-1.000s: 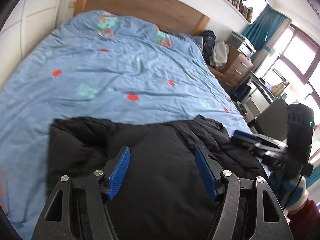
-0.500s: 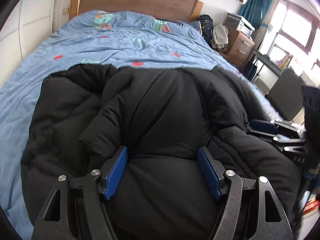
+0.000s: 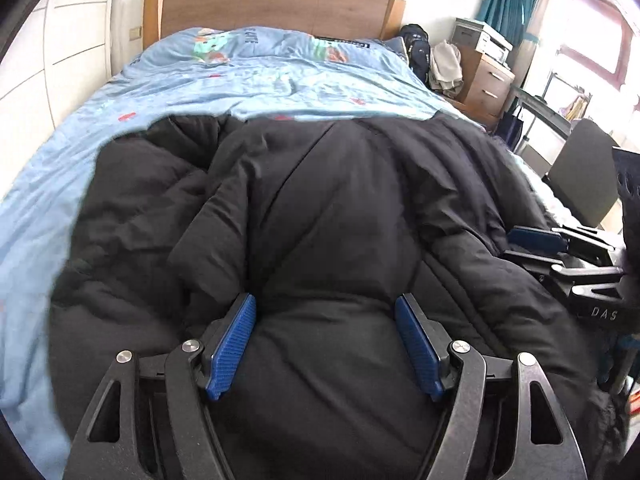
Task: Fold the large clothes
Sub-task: 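Fold the lifted hem over the jacket body toward the collar with both grippers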
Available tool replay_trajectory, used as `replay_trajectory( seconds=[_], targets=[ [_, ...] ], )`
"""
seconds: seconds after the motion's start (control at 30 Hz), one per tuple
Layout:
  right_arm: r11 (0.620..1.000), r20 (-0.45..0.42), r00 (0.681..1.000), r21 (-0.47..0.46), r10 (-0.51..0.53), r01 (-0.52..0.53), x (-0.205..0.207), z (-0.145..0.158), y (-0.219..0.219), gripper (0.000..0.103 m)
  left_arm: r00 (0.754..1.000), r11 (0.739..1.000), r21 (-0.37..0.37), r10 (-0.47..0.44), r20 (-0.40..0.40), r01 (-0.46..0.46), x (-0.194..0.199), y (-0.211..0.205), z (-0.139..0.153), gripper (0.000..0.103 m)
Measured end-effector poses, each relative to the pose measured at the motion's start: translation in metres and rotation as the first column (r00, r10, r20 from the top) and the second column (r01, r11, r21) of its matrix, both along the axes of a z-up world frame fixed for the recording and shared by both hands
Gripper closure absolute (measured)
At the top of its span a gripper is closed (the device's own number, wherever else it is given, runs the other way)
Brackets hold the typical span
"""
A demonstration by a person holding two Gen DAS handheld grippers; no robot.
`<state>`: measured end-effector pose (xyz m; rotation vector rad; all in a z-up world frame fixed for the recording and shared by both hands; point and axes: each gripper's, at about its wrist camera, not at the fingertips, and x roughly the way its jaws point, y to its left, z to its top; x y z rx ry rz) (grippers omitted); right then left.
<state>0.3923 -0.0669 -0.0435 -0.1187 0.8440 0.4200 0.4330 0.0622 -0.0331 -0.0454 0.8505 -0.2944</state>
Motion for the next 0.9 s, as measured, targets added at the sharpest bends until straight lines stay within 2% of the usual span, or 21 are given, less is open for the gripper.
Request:
replay_trajectory(
  seconds=[0.07,0.13,0.2,0.3,0.37,0.43,0.53,0.67,0.9],
  targets=[
    [1.000,-0.003,1.000,0.014,0.010,-0.010,-0.005,0.017,-0.002,0.053,1.000,1.000,0.002,-0.014,0.022,0.014,-0.010,0.000,0.015,0.030],
    [0.999,0.002,1.000,0.030,0.030,-0.030,-0.014,0.029,-0.004,0.050,0.998,0.999,-0.025,-0.045,0.040,0.046,-0.021,-0.001,0.026,0.023],
    [0.999,-0.004,0.999,0.021,0.051,-0.050,-0.025,0.032,-0.007,0.048,0.995,0.996,-0.028,-0.088,0.036,0.089,-0.033,-0.007,0.026,0.021],
    [0.998,-0.032,0.998,0.012,0.059,-0.058,-0.034,0.018,-0.016,0.048,0.993,0.993,0.022,-0.119,-0.003,0.119,-0.045,-0.013,-0.004,0.020],
    [0.998,-0.041,0.997,0.028,0.060,-0.059,-0.037,0.006,-0.021,0.047,0.994,0.994,0.001,-0.108,-0.009,0.108,-0.047,-0.011,-0.016,0.020],
    [0.997,-0.033,0.996,0.020,0.078,-0.078,-0.039,-0.003,-0.019,0.046,0.995,0.994,-0.020,-0.103,0.002,0.103,-0.047,-0.008,-0.022,0.018],
    [0.995,0.004,0.995,-0.015,0.103,-0.103,-0.043,-0.016,-0.017,0.044,0.993,0.994,-0.004,-0.109,0.036,0.109,-0.048,-0.011,-0.030,0.017],
    [0.996,0.021,0.996,0.004,0.088,-0.088,-0.045,-0.023,-0.021,0.044,0.992,0.994,-0.005,-0.105,0.066,0.106,-0.052,-0.012,-0.035,0.016],
    [0.996,0.051,0.997,-0.074,0.057,-0.053,-0.050,-0.027,-0.011,0.043,0.996,0.996,0.049,-0.071,0.052,0.068,-0.047,-0.020,-0.036,0.011]
  ],
)
